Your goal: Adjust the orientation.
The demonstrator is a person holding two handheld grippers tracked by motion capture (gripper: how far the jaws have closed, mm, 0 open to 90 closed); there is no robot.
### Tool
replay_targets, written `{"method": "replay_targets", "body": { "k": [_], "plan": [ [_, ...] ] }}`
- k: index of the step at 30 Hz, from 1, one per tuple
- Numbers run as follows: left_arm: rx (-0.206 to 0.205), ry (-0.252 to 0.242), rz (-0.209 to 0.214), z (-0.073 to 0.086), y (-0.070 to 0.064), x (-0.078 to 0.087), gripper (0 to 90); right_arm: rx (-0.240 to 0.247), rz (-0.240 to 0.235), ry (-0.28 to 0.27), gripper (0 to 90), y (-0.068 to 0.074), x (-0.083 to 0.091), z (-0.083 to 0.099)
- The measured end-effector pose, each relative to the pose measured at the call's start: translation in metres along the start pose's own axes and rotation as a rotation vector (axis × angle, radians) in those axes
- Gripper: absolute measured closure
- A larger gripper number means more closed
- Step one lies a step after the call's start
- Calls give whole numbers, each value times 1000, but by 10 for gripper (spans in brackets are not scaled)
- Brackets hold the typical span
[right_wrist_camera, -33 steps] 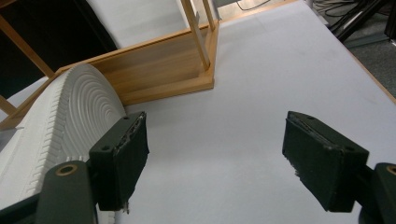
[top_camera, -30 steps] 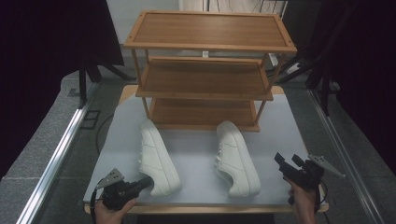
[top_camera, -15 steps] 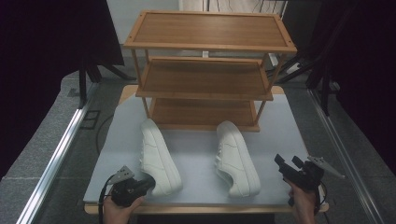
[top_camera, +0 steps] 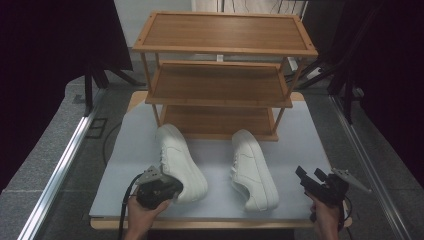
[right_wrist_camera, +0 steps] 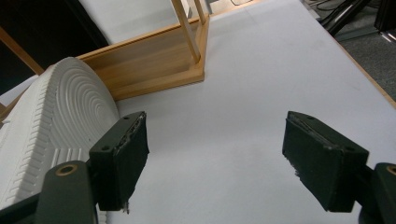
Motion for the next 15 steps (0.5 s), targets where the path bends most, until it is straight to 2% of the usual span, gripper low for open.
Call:
{"method": "replay_targets", "body": {
  "k": [5,6,7,9,11,15],
  "plan": [
    [-29,26,6,-17,2,-21,880,-2,10,0,222,-3,1,1],
    [-10,-3,55,-20,1,-24,893,-7,12,1,222,-4,1,1],
    [11,4,75,-22,0,-26,884,-6,14,0,222,-4,1,1],
    [-17,16,32,-27,-1,-30,887,-11,18,-1,223,-6,2,1],
    [-8,12,47,-30,-3,-31,884,-13,22,-1,223,-7,2,1],
    [-21,4,45,-36,-8,-31,877,-17,27,-2,224,-9,3,1]
  ]
}}
Point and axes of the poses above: each handheld gripper's, and its own axes: x roughly backward along the jaws, z roughly out of its underside, y roughly to its left, the point moved 5 cm from there along -x, roughly forward along the jaws, and after that the axes turned 9 degrees about -y, right-handed, at the moved point
